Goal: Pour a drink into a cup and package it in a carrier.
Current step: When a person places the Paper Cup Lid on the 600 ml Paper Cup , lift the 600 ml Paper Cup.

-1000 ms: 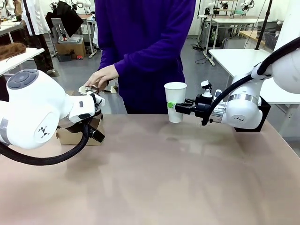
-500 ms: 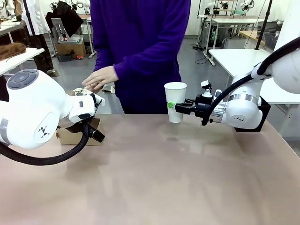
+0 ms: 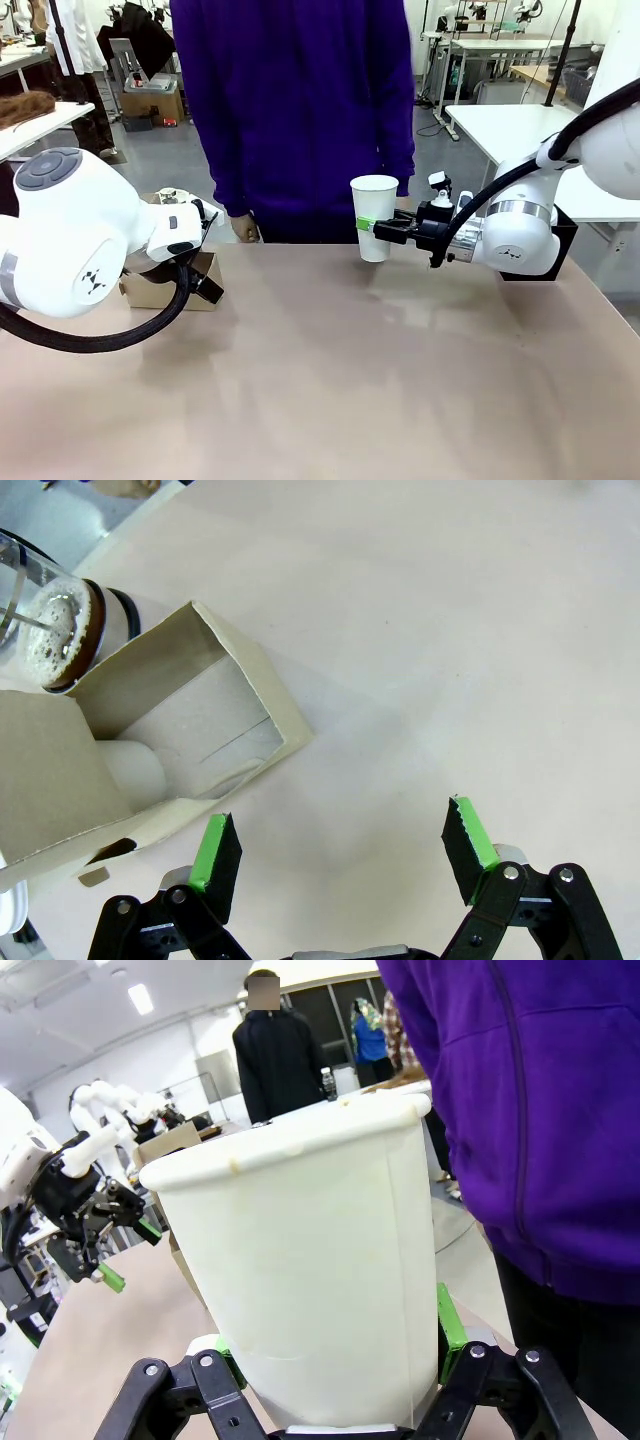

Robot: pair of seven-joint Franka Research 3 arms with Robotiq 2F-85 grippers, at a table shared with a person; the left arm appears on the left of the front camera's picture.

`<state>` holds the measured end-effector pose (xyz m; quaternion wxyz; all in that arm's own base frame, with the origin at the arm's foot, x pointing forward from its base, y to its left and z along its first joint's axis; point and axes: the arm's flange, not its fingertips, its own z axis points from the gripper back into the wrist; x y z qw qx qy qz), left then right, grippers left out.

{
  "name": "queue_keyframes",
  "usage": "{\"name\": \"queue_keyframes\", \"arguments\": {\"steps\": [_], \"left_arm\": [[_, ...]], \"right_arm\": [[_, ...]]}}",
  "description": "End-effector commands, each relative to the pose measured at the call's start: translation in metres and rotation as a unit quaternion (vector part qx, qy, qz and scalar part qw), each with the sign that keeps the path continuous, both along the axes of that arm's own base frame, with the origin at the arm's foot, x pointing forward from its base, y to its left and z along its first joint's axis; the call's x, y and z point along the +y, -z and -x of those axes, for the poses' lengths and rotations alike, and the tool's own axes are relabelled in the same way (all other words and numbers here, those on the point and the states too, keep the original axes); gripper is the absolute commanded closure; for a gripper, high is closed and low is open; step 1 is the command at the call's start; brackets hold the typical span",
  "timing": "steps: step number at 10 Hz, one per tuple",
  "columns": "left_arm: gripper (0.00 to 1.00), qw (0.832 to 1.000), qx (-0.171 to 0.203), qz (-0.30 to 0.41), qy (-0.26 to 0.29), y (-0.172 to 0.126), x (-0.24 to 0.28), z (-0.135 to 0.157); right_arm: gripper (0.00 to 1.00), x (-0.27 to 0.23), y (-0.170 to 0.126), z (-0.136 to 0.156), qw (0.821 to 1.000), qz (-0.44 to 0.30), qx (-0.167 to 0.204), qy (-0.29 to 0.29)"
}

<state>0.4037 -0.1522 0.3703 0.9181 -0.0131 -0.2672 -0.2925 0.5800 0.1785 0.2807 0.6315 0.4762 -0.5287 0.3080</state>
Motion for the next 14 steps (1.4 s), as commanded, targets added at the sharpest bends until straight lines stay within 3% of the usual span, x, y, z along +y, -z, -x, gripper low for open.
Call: {"name": "queue_keyframes", "arguments": {"steps": [1, 14], "left_arm": [[0.00, 1.000, 0.000, 0.001, 0.000, -0.0002, 0.0002, 0.0003], [0.00, 1.000, 0.000, 0.001, 0.000, -0.0002, 0.0002, 0.0003]], "right_arm": [[0.20, 0.0005, -0.0049, 0.0027, 1.000, 0.004, -0.001, 0.003], [0.20, 0.0005, -0.0049, 0.0027, 1.000, 0.004, -0.001, 0.003]]}}
